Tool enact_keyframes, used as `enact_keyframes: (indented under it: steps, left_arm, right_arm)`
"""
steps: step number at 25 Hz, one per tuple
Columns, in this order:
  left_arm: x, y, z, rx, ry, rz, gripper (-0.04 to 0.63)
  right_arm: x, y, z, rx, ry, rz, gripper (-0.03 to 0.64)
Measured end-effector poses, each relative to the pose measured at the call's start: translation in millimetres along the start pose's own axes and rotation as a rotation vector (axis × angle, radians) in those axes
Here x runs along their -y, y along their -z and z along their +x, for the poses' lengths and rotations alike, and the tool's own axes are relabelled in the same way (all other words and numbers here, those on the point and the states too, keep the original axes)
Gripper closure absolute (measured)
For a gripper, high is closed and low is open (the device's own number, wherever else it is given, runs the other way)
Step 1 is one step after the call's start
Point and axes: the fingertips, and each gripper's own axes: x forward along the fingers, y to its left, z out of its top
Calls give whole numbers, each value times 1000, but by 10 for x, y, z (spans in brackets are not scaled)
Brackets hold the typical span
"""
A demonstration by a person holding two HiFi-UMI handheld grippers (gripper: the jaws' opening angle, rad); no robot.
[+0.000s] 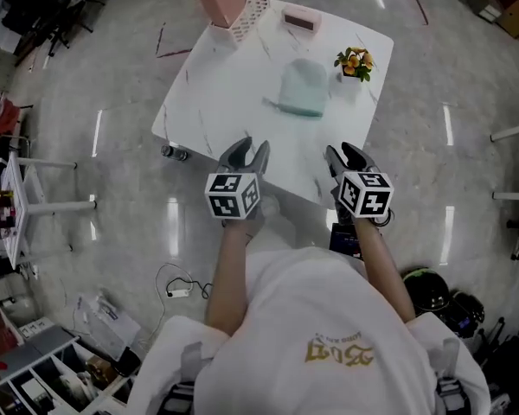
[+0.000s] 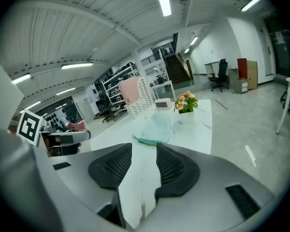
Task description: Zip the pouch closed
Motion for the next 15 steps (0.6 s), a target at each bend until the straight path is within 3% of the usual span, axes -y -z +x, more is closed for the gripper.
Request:
enact_keyframes:
  steps: [8, 15]
  left_arm:
    - [-586, 15, 493, -117, 146, 57, 420]
    - [-745, 41, 965, -197, 253, 122, 422]
  right_arm:
    - [-258, 127, 505, -27, 109, 61, 456]
    - [-296, 217, 859, -51, 167, 101, 453]
